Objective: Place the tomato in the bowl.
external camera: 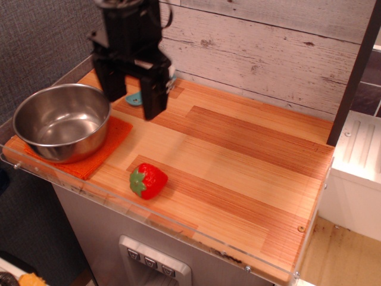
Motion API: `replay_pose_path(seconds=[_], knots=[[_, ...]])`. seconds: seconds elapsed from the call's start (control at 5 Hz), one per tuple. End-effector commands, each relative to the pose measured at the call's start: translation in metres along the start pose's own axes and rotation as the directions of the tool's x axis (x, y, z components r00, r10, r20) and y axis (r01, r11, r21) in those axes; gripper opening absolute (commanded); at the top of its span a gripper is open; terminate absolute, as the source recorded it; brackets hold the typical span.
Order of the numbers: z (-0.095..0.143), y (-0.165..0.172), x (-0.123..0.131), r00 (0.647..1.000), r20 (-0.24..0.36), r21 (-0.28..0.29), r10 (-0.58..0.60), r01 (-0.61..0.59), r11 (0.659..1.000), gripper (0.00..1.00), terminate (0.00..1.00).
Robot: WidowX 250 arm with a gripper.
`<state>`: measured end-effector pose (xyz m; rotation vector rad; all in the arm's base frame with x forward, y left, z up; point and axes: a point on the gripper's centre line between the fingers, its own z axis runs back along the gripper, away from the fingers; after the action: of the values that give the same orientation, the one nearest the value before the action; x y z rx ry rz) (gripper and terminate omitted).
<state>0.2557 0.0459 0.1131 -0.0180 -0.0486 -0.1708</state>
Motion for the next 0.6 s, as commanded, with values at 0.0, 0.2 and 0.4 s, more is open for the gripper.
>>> replay_pose_path(seconds=[0.0, 0.2, 0.4], knots=[[-0.023, -0.008, -0.021, 0.997, 0.018, 0.017, -0.07, 0.07, 0.997, 1.0, 0.0], [-0.042, -0.019, -0.019, 0.995, 0.007, -0.007, -0.102, 0.102, 0.995, 1.0, 0.0], [-0.056, -0.028, -0.017, 0.993, 0.015, 0.0, -0.115, 0.115, 0.993, 1.0, 0.0]])
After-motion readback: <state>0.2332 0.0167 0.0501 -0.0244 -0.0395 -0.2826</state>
